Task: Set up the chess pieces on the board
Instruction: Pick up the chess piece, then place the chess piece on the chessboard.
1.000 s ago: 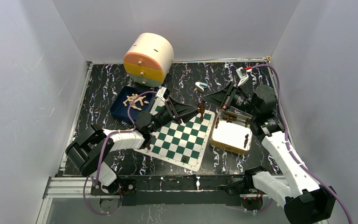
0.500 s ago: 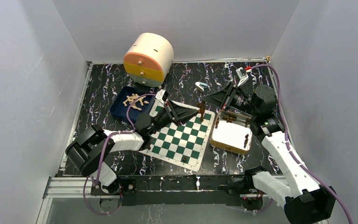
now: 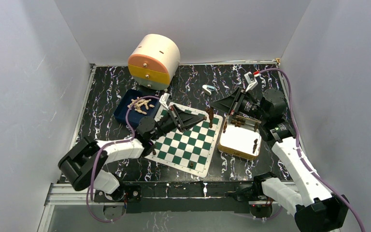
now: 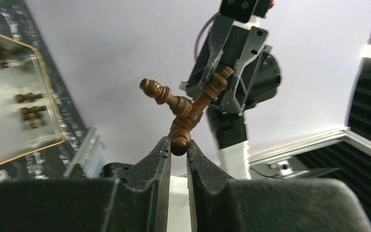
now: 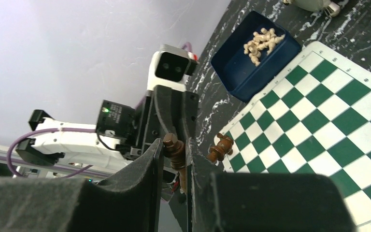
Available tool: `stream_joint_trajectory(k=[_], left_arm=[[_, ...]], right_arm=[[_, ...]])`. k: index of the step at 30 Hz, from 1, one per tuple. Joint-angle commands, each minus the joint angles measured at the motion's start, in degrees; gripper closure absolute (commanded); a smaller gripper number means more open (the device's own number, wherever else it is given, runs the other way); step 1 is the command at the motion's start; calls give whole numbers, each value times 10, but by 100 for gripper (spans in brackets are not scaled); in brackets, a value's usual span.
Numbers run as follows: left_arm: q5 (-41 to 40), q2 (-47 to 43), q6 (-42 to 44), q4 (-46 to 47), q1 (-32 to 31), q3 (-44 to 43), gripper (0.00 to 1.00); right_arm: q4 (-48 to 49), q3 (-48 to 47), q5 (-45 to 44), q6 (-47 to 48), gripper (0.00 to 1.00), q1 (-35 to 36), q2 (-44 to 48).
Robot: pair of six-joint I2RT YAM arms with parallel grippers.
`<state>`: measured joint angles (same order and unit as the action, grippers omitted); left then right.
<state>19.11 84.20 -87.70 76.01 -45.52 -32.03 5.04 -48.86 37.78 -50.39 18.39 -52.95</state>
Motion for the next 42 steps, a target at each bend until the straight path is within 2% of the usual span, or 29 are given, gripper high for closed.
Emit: stream_joint_trajectory(k=[1, 4, 8, 13, 16, 19, 21, 23, 31, 42], left_arm=[[-5, -80, 105, -148, -1, 7, 98], [-27, -138, 191, -298, -1, -5, 98], [-97, -202, 319, -549, 0, -54, 98], [-216, -219, 447, -817, 2, -133, 98], [-296, -207, 493, -897, 2, -162, 100], [-356, -186, 523, -947, 12, -181, 100], [-388, -175, 525, -978, 19, -192, 94], [-400, -166, 528, -998, 34, -192, 94], [-376, -168, 531, -1008, 106, -150, 96], [-359, -143, 525, -1014, 114, -116, 97]], right_arm=[[-31, -11, -22, 47, 93, 1, 20], [-49, -9, -32, 63, 93, 1, 22], [-74, -6, -40, 82, 93, 1, 26], [-94, -3, -43, 105, 92, 1, 30], [-97, 1, -45, 112, 92, 1, 31], [-104, -2, -46, 124, 92, 1, 28], [-118, -11, -47, 137, 91, 1, 24], [-133, -19, -50, 152, 91, 1, 23], [-145, -23, -58, 176, 91, 1, 25], [-131, -11, -46, 172, 91, 1, 22]])
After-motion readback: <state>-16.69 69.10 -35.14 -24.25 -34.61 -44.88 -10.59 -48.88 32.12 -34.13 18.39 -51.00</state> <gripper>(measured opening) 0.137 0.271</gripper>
